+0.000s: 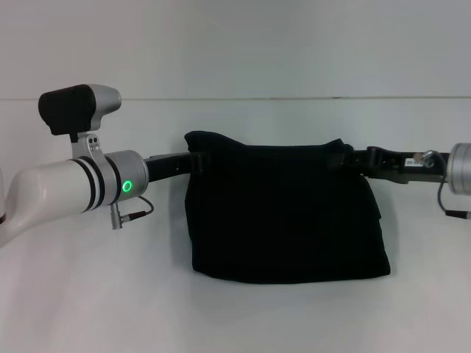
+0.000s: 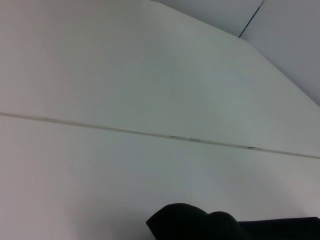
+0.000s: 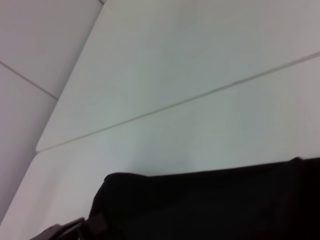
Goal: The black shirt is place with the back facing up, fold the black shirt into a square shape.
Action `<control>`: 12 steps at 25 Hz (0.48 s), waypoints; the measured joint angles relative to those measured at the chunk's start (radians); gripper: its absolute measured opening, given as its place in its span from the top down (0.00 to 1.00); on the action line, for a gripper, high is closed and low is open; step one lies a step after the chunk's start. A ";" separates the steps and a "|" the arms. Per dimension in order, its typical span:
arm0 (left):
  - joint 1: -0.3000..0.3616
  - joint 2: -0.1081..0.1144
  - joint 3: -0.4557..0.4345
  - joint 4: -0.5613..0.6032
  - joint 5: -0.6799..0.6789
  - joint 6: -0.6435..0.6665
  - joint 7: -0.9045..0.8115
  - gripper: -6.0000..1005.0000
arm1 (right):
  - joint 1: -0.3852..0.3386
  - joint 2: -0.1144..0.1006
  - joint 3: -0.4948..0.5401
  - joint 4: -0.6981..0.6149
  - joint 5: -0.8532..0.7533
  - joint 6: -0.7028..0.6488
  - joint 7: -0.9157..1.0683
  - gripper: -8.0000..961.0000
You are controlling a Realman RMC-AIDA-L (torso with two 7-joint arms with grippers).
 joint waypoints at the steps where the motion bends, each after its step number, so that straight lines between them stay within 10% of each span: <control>1: 0.001 0.000 0.000 0.000 0.001 0.000 0.000 0.84 | -0.002 -0.005 0.002 -0.001 0.001 -0.004 0.000 0.46; 12: -0.002 0.000 0.000 -0.002 0.002 0.008 0.000 0.95 | -0.015 0.008 0.001 -0.062 0.067 -0.086 -0.136 0.57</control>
